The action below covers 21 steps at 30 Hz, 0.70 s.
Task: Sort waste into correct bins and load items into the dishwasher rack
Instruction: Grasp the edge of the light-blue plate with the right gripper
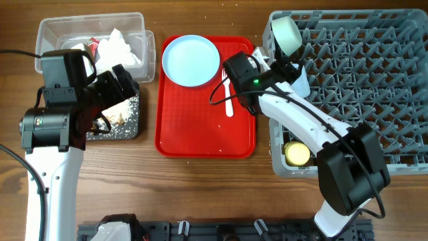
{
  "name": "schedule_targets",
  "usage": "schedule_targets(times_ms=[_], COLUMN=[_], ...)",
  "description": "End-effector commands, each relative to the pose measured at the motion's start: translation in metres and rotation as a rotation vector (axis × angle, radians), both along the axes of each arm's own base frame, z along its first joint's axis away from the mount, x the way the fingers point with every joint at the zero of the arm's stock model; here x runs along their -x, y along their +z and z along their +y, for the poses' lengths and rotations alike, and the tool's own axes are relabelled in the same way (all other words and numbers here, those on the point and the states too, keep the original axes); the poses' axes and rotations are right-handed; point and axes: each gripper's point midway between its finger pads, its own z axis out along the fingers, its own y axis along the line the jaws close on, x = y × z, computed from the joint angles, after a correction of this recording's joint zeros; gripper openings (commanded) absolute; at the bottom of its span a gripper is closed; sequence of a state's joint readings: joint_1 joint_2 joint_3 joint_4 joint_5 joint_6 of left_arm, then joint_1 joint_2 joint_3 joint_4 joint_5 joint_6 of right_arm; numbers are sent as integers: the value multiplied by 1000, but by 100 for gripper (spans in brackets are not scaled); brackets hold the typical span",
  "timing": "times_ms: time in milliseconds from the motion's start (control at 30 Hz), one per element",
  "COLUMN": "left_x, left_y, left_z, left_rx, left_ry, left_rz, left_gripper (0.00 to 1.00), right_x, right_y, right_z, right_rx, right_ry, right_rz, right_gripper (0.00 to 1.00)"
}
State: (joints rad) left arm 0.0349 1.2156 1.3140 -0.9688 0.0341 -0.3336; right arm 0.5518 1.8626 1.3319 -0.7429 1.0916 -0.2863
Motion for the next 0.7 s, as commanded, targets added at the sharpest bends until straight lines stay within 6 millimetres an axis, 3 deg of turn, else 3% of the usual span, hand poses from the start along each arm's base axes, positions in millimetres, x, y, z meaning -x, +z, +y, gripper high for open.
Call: schedule_targets(times_ms=[0,33,100,133,167,200,233,300,333,367,400,467,533,567,667], left_x=[-2,-2,-2,-2,-2,-2,-2,-2,-2,-2,-2,-2,-2,-2,-2], left_y=[6,6,6,6,6,6,6,6,6,6,6,6,6,6,6], left_z=[4,4,4,4,4,4,4,4,4,4,4,4,4,4,4], left_rx=[-21,-21,-21,-21,-21,-21,-21,-21,-21,-21,-21,-21,-21,-21,-21], left_ry=[-1,-1,-1,-1,-1,-1,-1,-1,-1,-1,-1,-1,-1,-1,-1], left_rz=[-15,-15,-15,-15,-15,-15,-15,-15,-15,-15,-15,-15,-15,-15,-15], left_gripper=[100,100,100,100,100,100,100,100,100,100,100,100,100,100,100], right_x=[1,2,3,8,31,59,79,98,93,79,64,18,-15,-23,-48], right_y=[14,20,29,28,29,43,61,93,105,108,102,80,72,67,6], right_z=[7,12,46,72,130,182,217,254,264,267,262,225,202,202,212], right_rx=[-82,-155,-454,-617,-921,-1199,-1431,-1757,-1888,-1920,-1919,-1849,-1747,-1731,-1646], right_ry=[14,28,114,183,360,513,583,576,494,450,355,11,-53,-60,-182], right_rz=[-43,-64,-72,-25,136,279,376,506,517,456,377,45,-196,-230,-187], right_gripper=[78,82,84,84,91,91,100,99,100,99,91,86,78,76,76])
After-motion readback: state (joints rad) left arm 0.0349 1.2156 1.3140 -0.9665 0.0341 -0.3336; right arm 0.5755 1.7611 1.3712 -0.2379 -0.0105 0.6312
